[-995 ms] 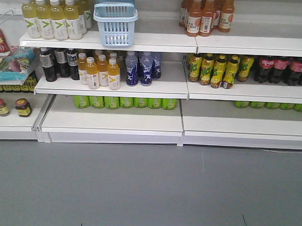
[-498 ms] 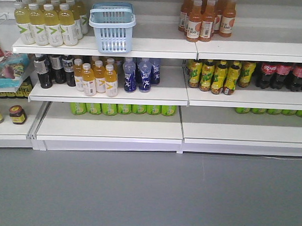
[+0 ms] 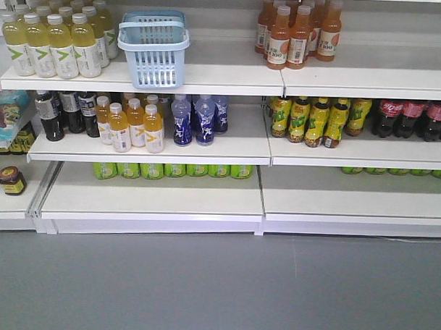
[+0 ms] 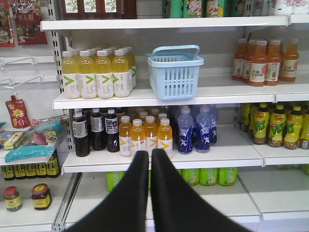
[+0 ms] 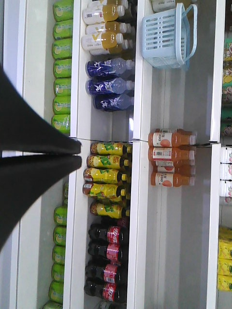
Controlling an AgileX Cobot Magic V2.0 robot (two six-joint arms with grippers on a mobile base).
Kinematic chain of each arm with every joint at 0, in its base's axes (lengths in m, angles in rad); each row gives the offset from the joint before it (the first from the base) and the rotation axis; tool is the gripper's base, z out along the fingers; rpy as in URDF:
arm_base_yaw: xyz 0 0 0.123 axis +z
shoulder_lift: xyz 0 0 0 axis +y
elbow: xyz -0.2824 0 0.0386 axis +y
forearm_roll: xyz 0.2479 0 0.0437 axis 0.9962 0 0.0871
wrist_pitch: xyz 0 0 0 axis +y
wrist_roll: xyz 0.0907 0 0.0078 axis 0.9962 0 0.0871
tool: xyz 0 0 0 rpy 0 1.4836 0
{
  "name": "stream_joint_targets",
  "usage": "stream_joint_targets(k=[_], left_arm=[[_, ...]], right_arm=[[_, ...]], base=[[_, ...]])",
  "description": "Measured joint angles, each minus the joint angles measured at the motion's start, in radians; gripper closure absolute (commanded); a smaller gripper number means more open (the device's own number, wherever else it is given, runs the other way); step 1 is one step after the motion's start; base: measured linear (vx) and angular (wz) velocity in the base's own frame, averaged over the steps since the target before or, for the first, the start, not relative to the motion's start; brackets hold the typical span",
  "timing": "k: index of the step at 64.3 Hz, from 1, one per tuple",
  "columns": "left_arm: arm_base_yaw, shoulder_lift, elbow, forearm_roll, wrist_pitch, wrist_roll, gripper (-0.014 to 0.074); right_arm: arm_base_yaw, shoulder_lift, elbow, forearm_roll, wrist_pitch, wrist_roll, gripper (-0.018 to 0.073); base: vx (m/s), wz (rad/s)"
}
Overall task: Place coke in basket with both arms
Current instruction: 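Drive closer, aligning the left gripper with the light-blue basket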
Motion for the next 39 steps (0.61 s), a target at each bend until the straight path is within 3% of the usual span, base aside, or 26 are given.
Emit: stream_joint_targets(k=[39], left_arm=[[0.000, 0.000, 0.000, 0.000, 0.000, 0.000, 0.0602]], right_arm=[[0.000, 0.000, 0.000, 0.000, 0.000, 0.000, 0.0569]], base=[[0.13, -0.01]])
